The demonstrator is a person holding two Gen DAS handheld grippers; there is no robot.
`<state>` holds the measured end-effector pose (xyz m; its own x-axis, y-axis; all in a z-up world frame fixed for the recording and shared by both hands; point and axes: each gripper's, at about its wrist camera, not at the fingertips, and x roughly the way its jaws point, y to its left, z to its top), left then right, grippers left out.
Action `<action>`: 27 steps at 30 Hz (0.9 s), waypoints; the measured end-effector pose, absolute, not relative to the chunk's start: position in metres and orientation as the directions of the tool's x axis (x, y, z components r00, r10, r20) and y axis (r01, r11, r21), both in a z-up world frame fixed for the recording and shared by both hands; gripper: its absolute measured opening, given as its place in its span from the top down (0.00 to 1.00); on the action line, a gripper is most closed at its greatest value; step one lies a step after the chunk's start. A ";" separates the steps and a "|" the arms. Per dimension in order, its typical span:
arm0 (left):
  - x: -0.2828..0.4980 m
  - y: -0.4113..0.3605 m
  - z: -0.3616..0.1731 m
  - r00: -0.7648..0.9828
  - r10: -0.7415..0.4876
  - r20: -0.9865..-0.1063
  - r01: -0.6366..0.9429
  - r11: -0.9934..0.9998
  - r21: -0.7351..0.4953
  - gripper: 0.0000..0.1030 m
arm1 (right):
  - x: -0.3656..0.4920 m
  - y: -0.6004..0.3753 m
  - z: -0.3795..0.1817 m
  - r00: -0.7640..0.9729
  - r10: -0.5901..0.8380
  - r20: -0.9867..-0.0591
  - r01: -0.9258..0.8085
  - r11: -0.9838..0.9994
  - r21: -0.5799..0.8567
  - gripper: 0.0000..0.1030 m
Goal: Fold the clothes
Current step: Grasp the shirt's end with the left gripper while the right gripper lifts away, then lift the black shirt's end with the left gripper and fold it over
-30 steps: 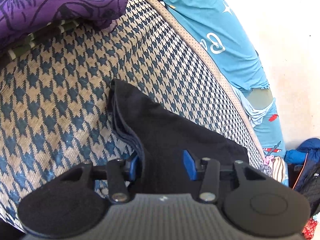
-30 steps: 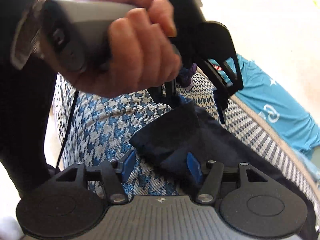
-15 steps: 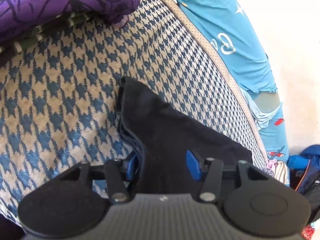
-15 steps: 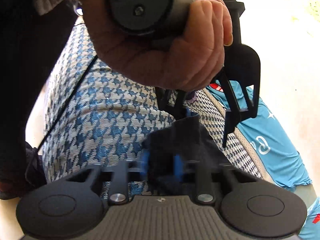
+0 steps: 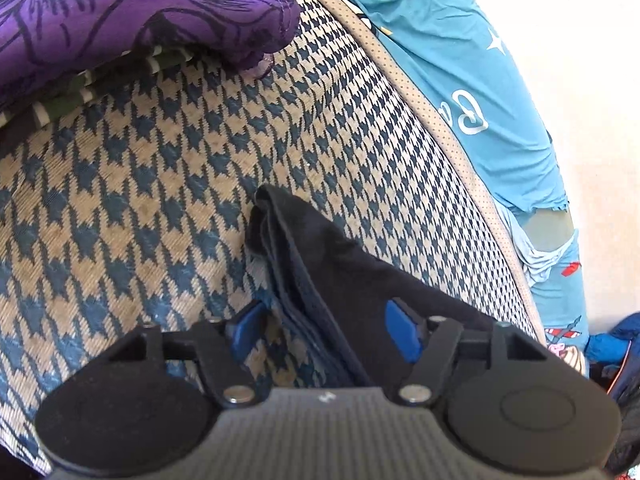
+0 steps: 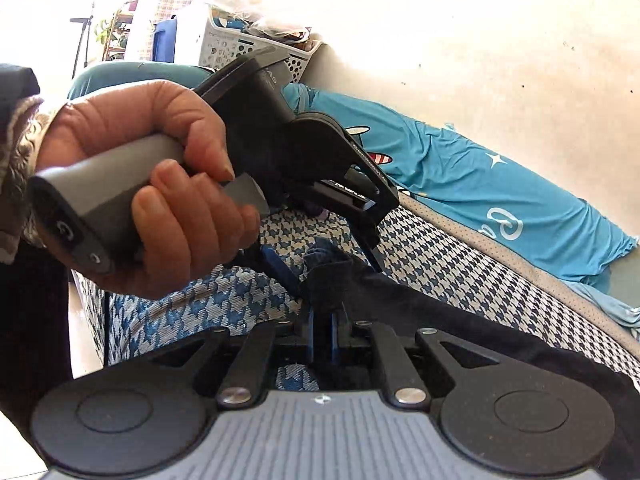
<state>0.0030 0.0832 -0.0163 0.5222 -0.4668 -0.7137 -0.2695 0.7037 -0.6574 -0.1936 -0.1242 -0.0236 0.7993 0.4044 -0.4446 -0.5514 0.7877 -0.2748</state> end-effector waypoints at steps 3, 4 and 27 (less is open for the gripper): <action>0.009 0.081 -0.019 0.523 -0.463 -0.715 -0.276 0.702 -0.656 0.53 | -0.197 -0.127 -0.023 0.798 0.405 -0.446 -0.554 0.784 -0.279 0.94; 0.012 0.080 -0.020 0.524 -0.461 -0.716 -0.278 0.702 -0.655 0.57 | -0.196 -0.129 -0.022 0.794 0.408 -0.451 -0.557 0.785 -0.272 0.94; 0.019 0.005 0.008 0.618 -0.362 -0.697 -0.154 0.814 -0.560 0.91 | -0.160 -0.203 -0.009 0.793 0.411 -0.450 -0.529 0.830 -0.175 0.94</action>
